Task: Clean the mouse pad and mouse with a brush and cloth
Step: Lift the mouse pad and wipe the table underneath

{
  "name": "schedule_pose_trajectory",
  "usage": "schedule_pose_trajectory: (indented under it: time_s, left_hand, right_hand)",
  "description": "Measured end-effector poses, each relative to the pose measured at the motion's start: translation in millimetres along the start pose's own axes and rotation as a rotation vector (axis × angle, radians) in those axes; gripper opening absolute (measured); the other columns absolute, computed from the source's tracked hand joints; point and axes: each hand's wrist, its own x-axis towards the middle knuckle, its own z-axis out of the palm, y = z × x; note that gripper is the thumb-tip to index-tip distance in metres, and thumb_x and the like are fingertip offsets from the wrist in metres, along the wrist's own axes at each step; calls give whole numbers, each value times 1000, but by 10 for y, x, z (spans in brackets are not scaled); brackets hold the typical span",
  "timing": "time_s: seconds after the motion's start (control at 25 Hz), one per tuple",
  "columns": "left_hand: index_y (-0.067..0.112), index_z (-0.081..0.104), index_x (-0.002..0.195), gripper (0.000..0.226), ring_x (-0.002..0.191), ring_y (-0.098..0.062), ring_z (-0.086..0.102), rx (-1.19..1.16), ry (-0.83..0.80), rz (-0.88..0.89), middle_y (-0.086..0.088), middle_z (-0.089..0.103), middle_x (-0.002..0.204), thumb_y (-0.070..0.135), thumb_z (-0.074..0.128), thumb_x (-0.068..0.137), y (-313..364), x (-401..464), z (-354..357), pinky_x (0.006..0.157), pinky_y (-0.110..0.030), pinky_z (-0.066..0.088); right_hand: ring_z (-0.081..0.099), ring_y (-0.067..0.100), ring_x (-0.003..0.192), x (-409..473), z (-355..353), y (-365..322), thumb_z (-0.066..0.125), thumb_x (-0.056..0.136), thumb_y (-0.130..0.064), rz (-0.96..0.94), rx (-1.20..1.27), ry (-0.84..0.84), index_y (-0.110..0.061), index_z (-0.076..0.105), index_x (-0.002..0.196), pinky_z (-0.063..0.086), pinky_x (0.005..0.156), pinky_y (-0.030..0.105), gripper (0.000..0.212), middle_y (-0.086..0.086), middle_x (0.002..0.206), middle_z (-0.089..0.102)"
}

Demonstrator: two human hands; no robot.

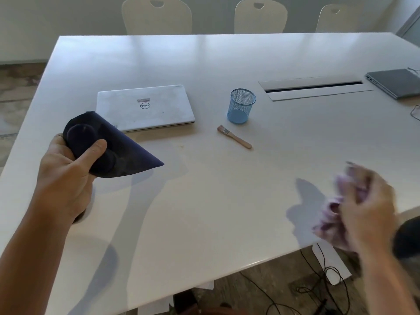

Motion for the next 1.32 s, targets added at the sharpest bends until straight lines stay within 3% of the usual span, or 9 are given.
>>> schedule_pose_trajectory:
  time_s: [0.24, 0.44, 0.56, 0.76, 0.84, 0.92, 1.04, 1.16, 1.32]
  left_hand:
    - [20, 56, 122, 44, 108, -3, 71, -16, 77, -10, 12, 70, 104, 37, 75, 86, 58, -145, -205, 82, -18, 60]
    - [17, 52, 135, 45, 118, -12, 70, -70, 129, -43, -2, 70, 123, 25, 73, 95, -3, -269, -471, 90, -25, 60]
    - [17, 53, 137, 45, 121, -17, 69, -77, 137, -72, -7, 69, 130, 19, 72, 96, -53, -323, -615, 96, -36, 60]
    - [5, 48, 143, 48, 124, -23, 68, -55, 138, -85, -17, 65, 136, 9, 68, 100, -131, -401, -681, 100, -42, 58]
    - [3, 48, 143, 48, 121, -22, 69, -52, 128, -90, -12, 69, 128, 9, 68, 100, -117, -431, -610, 94, -39, 61]
    - [6, 50, 140, 44, 115, -17, 72, -45, 114, -90, -2, 72, 117, 8, 67, 100, -92, -478, -513, 86, -29, 62]
    - [17, 54, 130, 33, 104, -10, 74, -39, 101, -94, 7, 74, 106, 6, 65, 101, -52, -585, -407, 77, -25, 62]
    - [21, 56, 122, 28, 107, -10, 73, -43, 96, -89, 4, 72, 111, 4, 64, 101, -33, -673, -367, 78, -25, 62]
    - [23, 57, 122, 29, 120, -17, 69, -45, 59, -72, 1, 71, 117, 7, 65, 101, -81, -737, -425, 95, -33, 60]
  right_hand:
    - [74, 17, 90, 173, 1905, -1119, 61, 105, -40, -428, 402, -586, -34, 63, 134, 63, 83, 55, 30, -1, 121, 72]
    - [61, 13, 106, 211, 3358, -2066, 46, 101, -3, -798, 78, -1067, -17, 65, 133, 52, 96, 33, 39, -7, 120, 63]
    - [52, 9, 127, 95, 3669, -2136, 49, 100, -6, -995, -218, -1238, -49, 59, 133, 38, 111, 33, 55, -19, 132, 58]
    - [57, 11, 125, 191, 3358, -1965, 50, 112, -17, -788, -180, -1367, -24, 59, 149, 45, 115, 32, 39, -9, 132, 60]
    - [68, -3, 89, 264, 3060, -1848, 53, 112, -17, -740, -188, -1373, -25, 60, 149, 64, 75, 28, 38, -10, 122, 67]
    - [63, -14, 61, 362, 2759, -1642, 56, 111, -20, -738, -249, -1365, -34, 63, 138, 46, 47, 10, 31, -29, 90, 72]
    - [59, -13, 79, 458, 2321, -1172, 63, 108, -22, -779, -231, -1372, -43, 61, 129, 47, 73, 5, 29, -49, 84, 62]
    - [56, 21, 116, 562, 1945, -545, 66, 99, -36, -692, -167, -1404, -45, 68, 130, 46, 108, 30, 32, -24, 111, 68]
    - [57, 21, 112, 560, 1179, 44, 64, 99, -31, -606, -71, -1439, -38, 72, 129, 45, 101, 39, 32, -7, 112, 67]
